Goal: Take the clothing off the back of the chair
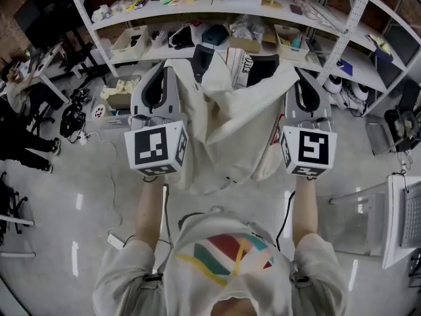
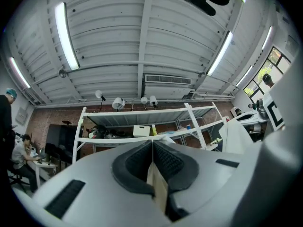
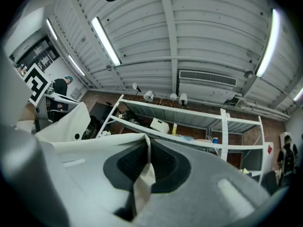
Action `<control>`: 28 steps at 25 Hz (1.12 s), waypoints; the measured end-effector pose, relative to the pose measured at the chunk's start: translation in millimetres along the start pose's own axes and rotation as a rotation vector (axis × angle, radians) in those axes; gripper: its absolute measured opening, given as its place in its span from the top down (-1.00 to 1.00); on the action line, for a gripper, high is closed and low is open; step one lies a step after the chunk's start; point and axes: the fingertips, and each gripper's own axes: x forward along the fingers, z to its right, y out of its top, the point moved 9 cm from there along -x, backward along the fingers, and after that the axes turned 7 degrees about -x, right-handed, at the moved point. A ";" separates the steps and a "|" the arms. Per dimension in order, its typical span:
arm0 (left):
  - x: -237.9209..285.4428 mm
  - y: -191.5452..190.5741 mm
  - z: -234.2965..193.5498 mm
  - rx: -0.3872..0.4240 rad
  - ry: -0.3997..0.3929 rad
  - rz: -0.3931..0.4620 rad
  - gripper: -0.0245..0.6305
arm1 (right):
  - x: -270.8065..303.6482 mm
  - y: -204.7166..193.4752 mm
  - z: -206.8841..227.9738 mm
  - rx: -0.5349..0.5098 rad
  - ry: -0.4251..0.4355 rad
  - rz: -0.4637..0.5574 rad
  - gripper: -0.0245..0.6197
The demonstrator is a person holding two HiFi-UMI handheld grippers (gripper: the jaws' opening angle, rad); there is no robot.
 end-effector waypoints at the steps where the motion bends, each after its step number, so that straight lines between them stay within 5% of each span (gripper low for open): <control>1: -0.6 -7.9 -0.2 -0.003 0.000 -0.023 0.89 | -0.4 -9.5 -3.6 0.011 0.008 -0.032 0.90; 15: -28.0 -101.6 12.5 -0.079 0.039 -0.211 0.88 | -31.3 -112.3 -59.5 0.146 0.076 -0.286 0.90; 28: -48.3 -152.5 14.8 -0.081 0.066 -0.309 0.89 | -51.8 -154.6 -78.6 0.199 0.085 -0.413 0.90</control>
